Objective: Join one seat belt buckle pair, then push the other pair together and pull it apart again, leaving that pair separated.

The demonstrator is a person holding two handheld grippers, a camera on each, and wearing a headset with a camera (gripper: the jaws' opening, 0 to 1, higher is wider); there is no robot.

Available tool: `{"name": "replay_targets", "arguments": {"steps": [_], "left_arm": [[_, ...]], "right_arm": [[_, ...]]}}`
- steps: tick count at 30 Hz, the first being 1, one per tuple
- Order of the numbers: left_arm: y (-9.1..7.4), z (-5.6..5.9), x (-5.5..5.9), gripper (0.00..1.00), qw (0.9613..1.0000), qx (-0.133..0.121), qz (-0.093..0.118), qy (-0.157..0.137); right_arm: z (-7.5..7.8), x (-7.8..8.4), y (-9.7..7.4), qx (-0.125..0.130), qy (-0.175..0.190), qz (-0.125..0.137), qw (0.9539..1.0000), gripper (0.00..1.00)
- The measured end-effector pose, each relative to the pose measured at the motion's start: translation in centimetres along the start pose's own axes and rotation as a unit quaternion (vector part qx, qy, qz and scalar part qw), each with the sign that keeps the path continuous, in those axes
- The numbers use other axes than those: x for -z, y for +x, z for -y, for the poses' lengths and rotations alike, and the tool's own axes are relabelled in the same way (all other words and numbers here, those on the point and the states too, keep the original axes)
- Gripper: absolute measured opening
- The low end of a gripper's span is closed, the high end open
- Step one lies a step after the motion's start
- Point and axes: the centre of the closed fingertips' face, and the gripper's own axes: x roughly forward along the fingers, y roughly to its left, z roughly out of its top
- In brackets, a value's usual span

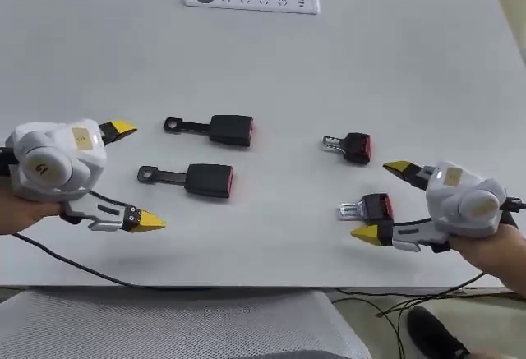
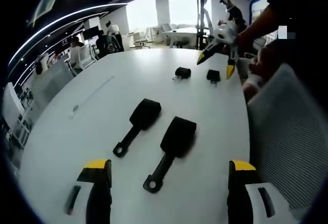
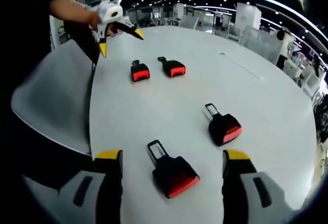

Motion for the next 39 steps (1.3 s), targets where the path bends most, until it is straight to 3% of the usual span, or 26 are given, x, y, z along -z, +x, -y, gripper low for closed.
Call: {"name": "replay_targets", "arguments": {"steps": [10,15,21,26,29,39], "left_arm": [[2.8,0.3,-0.4,0.86,0.9972,0.047,-0.025,0.053],[4.2,0.3,-0.8,0.83,0.9958,0.063,-0.029,0.059],[5.8,0.8,-0.2,0.79,0.9907,0.091,-0.05,0.089],[7.0,0.7,-0.4,0.75,0.989,0.102,-0.048,0.096],[7.6,0.6,-0.2,0.71,0.9865,0.111,-0.058,0.106],[8.7,1.3,0.6,0.58,0.9767,0.146,-0.079,0.136]], "right_arm": [[0.4,1.9,0.4,-0.047,-0.009,-0.033,0.9983,0.76],[0.8,2.1,0.5,-0.059,-0.016,-0.042,0.9972,0.73],[0.3,2.2,0.5,-0.082,-0.03,-0.059,0.9944,0.67],[-0.1,2.6,0.3,-0.098,-0.042,-0.072,0.9917,0.63],[-0.2,3.1,0.3,-0.104,-0.045,-0.084,0.99,0.6],[0.3,3.0,0.0,-0.112,-0.055,-0.083,0.9886,0.52]]}}
